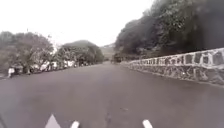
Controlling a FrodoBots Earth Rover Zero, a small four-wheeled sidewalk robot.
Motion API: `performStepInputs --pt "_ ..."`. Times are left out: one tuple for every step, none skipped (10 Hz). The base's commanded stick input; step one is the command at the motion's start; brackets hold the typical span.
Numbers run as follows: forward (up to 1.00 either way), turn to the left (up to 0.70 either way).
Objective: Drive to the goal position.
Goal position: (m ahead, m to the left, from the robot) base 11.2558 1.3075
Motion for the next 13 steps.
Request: performStepInputs --pt "0.50 -0.44" --pt "0.50 -0.28" --pt "0.50 -0.12" --pt "0.50 0.00" --pt "0.50 0.00" --pt "0.50 0.00" --pt "0.50 0.00" --pt "0.50 0.00" --pt "0.50 0.00" --pt "0.50 0.00" --pt "0.50 0.00" --pt "0.50 0.00" --pt "0.50 0.00"
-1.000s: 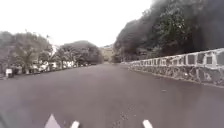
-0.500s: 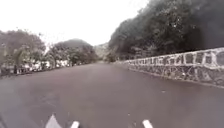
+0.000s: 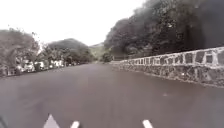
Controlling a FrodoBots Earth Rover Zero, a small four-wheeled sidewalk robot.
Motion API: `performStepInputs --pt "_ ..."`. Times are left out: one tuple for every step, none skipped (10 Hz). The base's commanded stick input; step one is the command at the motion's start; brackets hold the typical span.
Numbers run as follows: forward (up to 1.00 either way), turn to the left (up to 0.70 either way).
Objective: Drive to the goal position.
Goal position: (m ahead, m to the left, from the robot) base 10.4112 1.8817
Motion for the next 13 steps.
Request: performStepInputs --pt "0.50 0.00" --pt "0.50 0.00" --pt "0.50 0.00" --pt "0.50 0.00" --pt "0.50 0.00" --pt "0.50 0.00" --pt "0.50 0.00" --pt "0.50 0.00" --pt "0.50 -0.10" --pt "0.50 -0.25" --pt "0.50 -0.40" --pt "0.50 -0.50" --pt "0.50 -0.50"
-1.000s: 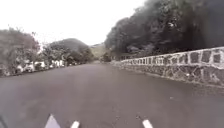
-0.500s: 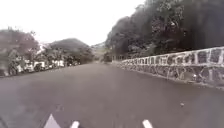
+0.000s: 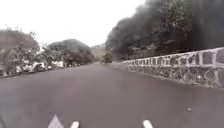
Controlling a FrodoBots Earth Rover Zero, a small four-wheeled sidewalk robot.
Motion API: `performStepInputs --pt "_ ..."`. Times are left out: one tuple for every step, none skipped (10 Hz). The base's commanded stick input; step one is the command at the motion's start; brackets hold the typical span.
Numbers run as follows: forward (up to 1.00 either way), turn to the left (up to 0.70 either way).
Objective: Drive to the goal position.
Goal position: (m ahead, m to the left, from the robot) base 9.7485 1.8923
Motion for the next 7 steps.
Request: performStepInputs --pt "0.50 -0.38" --pt "0.50 -0.22" --pt "0.50 -0.05" --pt "0.50 0.00" --pt "0.50 0.00" --pt "0.50 0.00" --pt "0.50 0.00"
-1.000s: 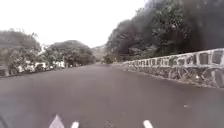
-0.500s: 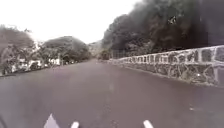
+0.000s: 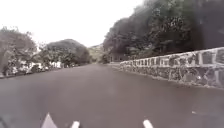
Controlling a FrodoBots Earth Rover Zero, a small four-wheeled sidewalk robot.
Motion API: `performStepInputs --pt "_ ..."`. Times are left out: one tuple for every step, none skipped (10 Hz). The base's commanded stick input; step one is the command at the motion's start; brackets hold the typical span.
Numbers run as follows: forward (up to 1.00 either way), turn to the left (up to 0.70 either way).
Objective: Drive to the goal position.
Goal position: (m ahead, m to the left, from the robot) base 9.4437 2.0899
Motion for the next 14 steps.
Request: performStepInputs --pt "0.50 0.00" --pt "0.50 0.00" --pt "0.50 0.00" --pt "0.50 0.00" --pt "0.50 0.00" --pt "0.50 0.00" --pt "0.50 0.00" --pt "0.50 0.00" --pt "0.50 0.00" --pt "0.50 0.00" --pt "0.50 0.00" --pt "0.50 0.00" --pt "0.50 0.00" --pt "0.50 0.00"
